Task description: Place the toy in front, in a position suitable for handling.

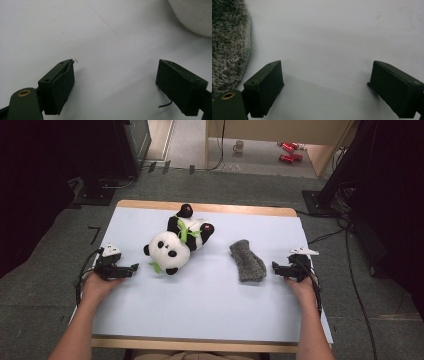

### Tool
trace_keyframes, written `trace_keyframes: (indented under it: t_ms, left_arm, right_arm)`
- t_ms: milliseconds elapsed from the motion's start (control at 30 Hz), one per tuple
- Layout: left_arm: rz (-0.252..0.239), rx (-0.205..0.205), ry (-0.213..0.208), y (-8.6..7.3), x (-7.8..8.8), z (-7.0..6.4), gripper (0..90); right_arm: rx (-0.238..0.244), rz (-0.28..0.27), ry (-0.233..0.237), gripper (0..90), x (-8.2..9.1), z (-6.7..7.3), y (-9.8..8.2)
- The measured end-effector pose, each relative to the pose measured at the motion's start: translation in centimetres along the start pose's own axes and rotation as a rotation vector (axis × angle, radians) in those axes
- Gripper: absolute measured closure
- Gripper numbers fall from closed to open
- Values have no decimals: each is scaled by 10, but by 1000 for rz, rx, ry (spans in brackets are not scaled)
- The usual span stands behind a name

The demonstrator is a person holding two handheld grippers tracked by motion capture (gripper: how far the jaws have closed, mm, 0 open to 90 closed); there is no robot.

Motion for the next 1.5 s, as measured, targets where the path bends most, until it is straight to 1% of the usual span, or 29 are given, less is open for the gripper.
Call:
trace_keyframes:
  t_ms: [267,333,400,467,500,567,600,667,767,900,933,1000,1067,1167,1233,1433,1500]
  left_arm:
    - [1,2,1,0,0,0,148]
    - [3,6,7,1,0,-1,151]
    - [4,14,7,1,0,0,154]
    - [0,35,10,2,1,1,176]
    - [0,38,6,2,2,2,184]
    - [-24,71,-11,5,5,3,229]
    - [-34,74,-12,6,7,4,231]
    - [-54,83,-5,11,12,6,231]
    - [-78,81,-21,21,20,3,229]
    - [-89,80,-34,34,29,-1,220]
    - [-91,78,-29,36,30,-1,220]
    - [-94,80,-33,43,34,-3,223]
    - [-96,82,-33,50,38,-5,241]
    - [-122,64,-32,62,44,-8,245]
    - [-140,67,-40,70,46,-10,245]
    - [-146,25,-54,94,50,-17,247]
    - [-150,5,-60,103,52,-20,248]
  right_arm:
    - [0,0,0,108,0,0,0]
    - [0,0,0,109,0,0,0]
    - [1,0,-1,108,0,0,0]
    - [1,0,-1,108,0,0,0]
    - [1,0,-1,108,0,0,0]
    - [1,0,0,108,0,0,0]
    - [1,0,0,108,0,0,0]
    - [0,0,-1,108,0,0,0]
    - [1,0,-1,108,0,0,0]
    - [1,-1,-1,108,0,0,0]
    - [2,-1,-2,108,0,0,0]
    - [2,-1,-2,108,0,0,0]
    - [2,-1,-2,108,0,0,0]
    - [2,-1,-2,108,0,0,0]
    - [2,-1,-2,108,0,0,0]
    - [4,-2,-2,108,0,0,0]
    - [4,-2,-2,108,0,0,0]
Point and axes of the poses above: each handheld gripper's, and its own axes: x roughly backward along the jaws, y roughly out of its top, z roughly to its left, the point moved 4 cm from there along -x, roughly forward along the jaws, and after that the axes turned 12 degrees about -x, right-handed, at the moved point
